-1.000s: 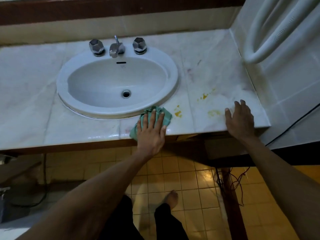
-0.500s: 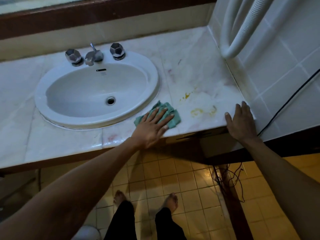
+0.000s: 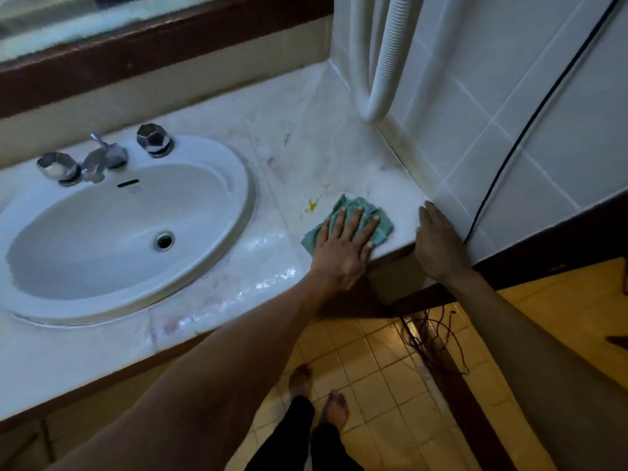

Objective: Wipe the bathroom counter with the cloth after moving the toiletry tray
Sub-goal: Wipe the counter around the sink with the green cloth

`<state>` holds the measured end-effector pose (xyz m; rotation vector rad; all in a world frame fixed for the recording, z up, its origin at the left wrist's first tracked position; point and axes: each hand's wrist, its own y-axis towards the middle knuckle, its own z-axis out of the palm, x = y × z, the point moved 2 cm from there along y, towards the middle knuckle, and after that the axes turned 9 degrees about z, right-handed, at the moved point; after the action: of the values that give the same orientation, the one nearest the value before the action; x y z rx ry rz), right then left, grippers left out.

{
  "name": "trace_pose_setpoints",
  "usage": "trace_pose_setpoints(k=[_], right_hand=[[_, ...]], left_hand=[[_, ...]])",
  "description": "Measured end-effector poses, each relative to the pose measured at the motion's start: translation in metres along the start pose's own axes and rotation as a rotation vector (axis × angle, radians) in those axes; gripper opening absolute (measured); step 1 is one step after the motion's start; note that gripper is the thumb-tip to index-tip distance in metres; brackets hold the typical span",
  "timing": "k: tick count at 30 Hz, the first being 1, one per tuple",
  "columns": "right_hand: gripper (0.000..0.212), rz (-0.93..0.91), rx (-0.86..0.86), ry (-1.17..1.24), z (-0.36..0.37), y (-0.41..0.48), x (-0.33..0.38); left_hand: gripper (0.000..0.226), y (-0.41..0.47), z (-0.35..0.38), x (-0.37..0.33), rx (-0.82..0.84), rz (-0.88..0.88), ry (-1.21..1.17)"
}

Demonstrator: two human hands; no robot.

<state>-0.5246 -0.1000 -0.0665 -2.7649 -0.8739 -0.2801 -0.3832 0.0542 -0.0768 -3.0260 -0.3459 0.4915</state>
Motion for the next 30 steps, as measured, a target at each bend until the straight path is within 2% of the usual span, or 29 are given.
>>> trace_pose_setpoints(k=[5,11,13,16,19,23,25,30], right_hand=[[0.05,-0.002,-0.035,-0.034,0.0,-0.011,-0.007],[0.047,0.047,-0.077,0.046,-0.005,-0.014,-0.002],[0.044,0.074,-0.103,0.075,-0.007,-0.013,0.004],[0.032,0.108,-0.112,0.085,-0.007,-0.011,0.01],[0.041,0.14,-0.102,0.173,-0.007,-0.01,0.013],[0.047,0.16,-0.104,0.206,-0.004,-0.011,0.008],[0.046,0.159,-0.109,0.215,-0.005,-0.01,0.006],[0.045,0.215,-0.134,0.262,-0.007,-0.007,0.009]], left_hand=[[0.055,0.05,-0.007,0.003,0.026,0.046,-0.02],[0.053,-0.005,-0.012,0.034,0.124,0.35,0.031],[0.053,-0.005,-0.017,0.048,0.161,0.394,0.045],[0.055,0.039,-0.029,0.064,0.139,0.266,0.003],[0.055,0.099,-0.032,0.061,0.12,0.076,-0.029],[0.056,0.142,-0.021,0.018,0.136,0.049,-0.037],[0.055,0.142,-0.02,0.006,0.138,0.119,-0.012],[0.051,0.108,-0.023,0.033,0.197,0.466,0.049]])
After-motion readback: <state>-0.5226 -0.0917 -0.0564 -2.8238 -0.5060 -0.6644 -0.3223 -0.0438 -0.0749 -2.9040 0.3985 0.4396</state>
